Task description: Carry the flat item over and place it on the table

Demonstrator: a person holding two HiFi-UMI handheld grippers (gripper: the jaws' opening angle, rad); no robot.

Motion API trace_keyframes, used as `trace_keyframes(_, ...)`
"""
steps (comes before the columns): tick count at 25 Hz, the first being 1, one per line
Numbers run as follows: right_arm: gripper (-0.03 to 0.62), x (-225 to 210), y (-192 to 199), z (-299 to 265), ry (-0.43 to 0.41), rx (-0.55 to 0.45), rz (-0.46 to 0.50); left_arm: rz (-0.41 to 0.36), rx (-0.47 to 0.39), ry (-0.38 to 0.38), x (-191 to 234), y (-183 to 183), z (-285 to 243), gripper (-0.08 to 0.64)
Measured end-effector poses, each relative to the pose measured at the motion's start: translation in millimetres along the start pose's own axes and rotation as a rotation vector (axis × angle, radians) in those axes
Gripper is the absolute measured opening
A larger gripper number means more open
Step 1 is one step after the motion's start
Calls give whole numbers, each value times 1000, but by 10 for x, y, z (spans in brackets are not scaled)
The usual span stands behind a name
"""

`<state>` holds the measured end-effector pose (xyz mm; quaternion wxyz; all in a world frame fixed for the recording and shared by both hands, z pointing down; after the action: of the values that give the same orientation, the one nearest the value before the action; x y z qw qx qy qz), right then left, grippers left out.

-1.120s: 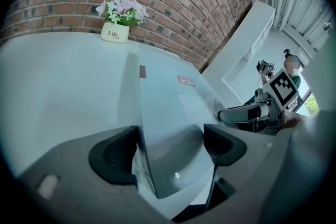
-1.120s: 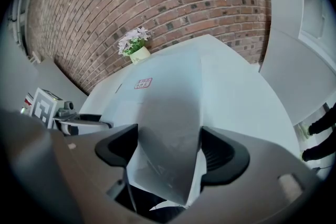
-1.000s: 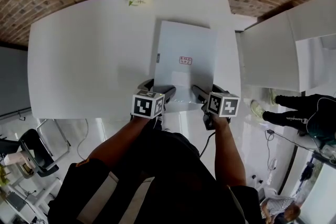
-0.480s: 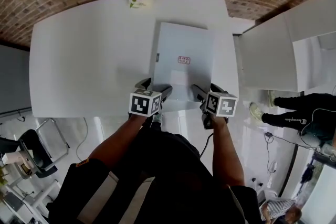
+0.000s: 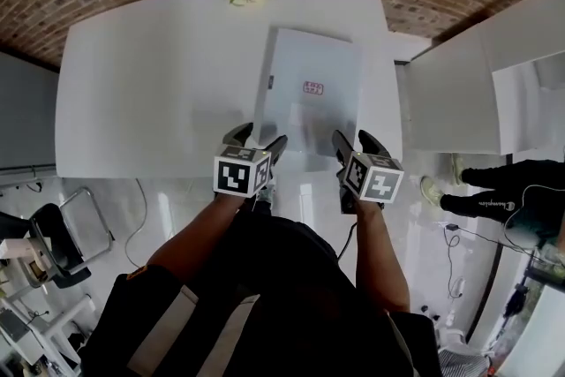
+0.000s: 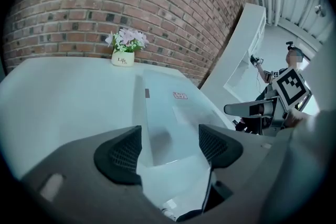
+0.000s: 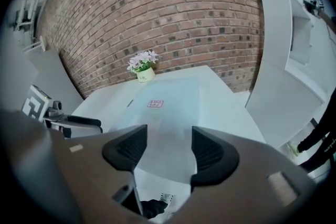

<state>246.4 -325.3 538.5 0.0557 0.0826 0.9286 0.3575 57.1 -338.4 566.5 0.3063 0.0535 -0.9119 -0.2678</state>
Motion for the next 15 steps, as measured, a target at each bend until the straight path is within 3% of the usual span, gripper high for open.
trace_keyframes(4, 178, 133, -137, 267, 17, -67, 21, -64, -55, -2, -236, -74, 231, 275)
trace_keyframes(10, 18, 281, -210, 694, 28, -161, 58, -152, -125, -64, -532, -23, 535, 6)
trace_keyframes(15, 0, 443, -185, 1062, 3, -228, 97, -165, -161, -59, -813, 119, 775, 5)
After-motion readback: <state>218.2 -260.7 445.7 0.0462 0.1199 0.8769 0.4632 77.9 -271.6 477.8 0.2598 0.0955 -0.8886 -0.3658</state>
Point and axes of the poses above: the fingertips, and each gripper's own axes: z backward along the fingers, x to its left, y out of its underside, the point moved 1 cm from there along z, backward along the fingers, and after that the axes turned 13 degrees about z, right-handed, at the moved point
